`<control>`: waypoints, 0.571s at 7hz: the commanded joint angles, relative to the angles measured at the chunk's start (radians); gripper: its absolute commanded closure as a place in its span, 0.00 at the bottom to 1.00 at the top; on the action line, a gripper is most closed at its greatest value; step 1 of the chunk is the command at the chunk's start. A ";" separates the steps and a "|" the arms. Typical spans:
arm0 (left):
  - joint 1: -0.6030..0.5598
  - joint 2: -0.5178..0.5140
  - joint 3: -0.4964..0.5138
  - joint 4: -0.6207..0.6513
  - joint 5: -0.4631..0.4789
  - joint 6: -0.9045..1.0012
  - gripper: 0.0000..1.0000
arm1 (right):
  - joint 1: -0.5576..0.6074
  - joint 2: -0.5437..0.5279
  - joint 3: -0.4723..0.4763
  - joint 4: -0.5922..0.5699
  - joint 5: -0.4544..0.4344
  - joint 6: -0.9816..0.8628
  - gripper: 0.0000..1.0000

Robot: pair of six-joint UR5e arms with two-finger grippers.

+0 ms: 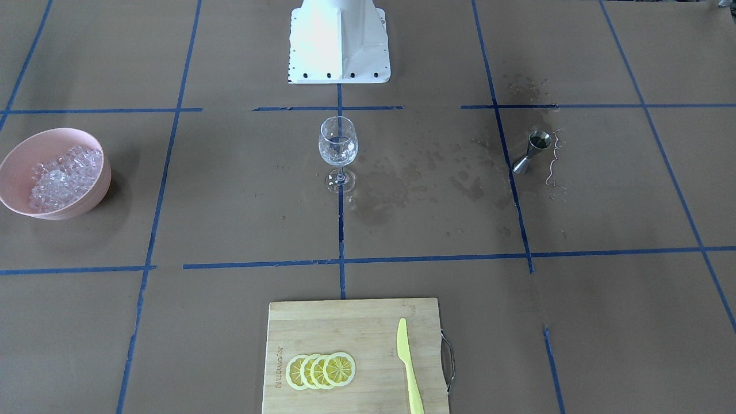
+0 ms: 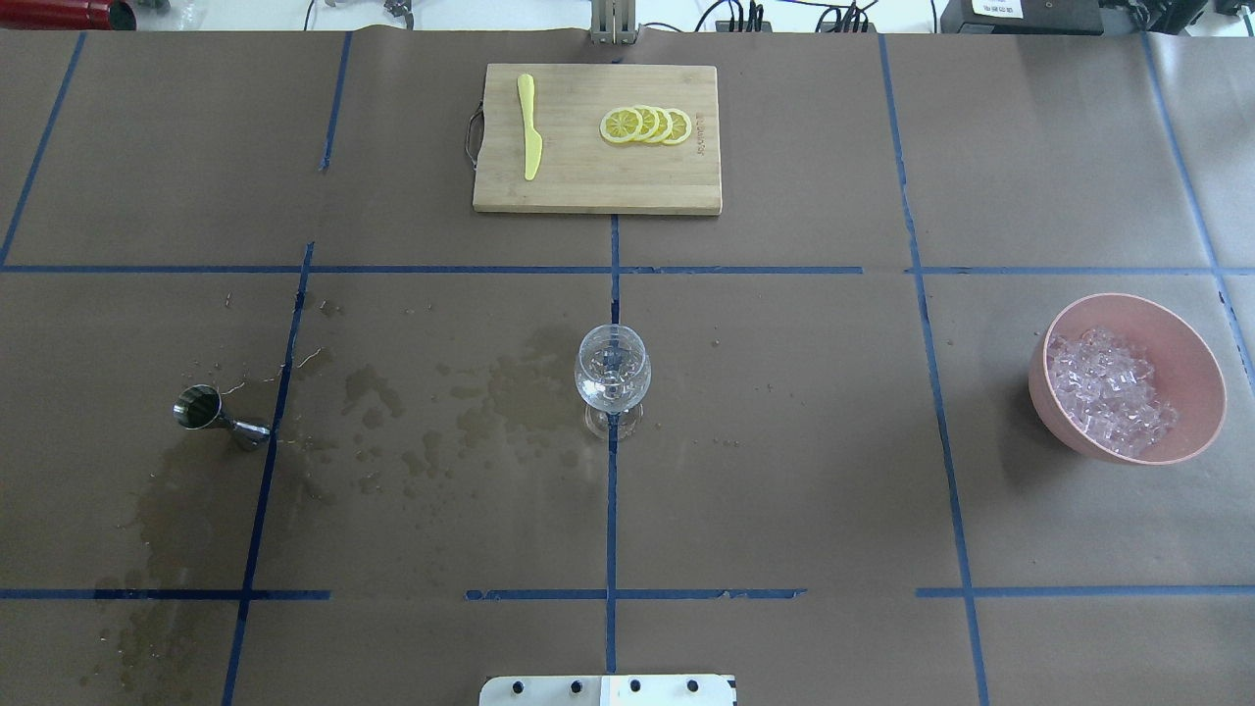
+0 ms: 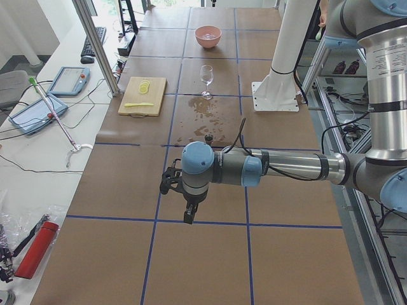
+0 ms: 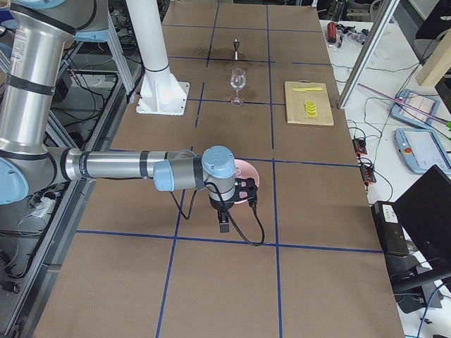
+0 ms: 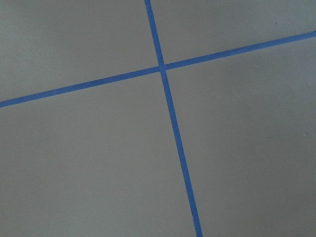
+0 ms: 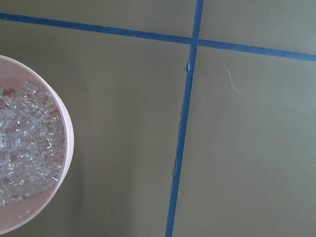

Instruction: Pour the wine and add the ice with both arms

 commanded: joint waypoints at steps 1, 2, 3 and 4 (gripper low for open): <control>0.000 -0.005 -0.003 0.000 0.002 0.003 0.00 | -0.002 0.002 0.000 0.000 0.000 0.000 0.00; 0.000 -0.006 -0.005 0.000 0.000 0.000 0.00 | -0.002 0.002 0.002 0.000 0.000 0.000 0.00; 0.000 -0.006 -0.012 -0.011 -0.001 0.000 0.00 | -0.002 0.003 0.015 0.000 0.000 0.000 0.00; 0.000 -0.008 0.003 -0.085 0.003 0.002 0.00 | -0.002 0.011 0.024 0.002 0.000 0.000 0.00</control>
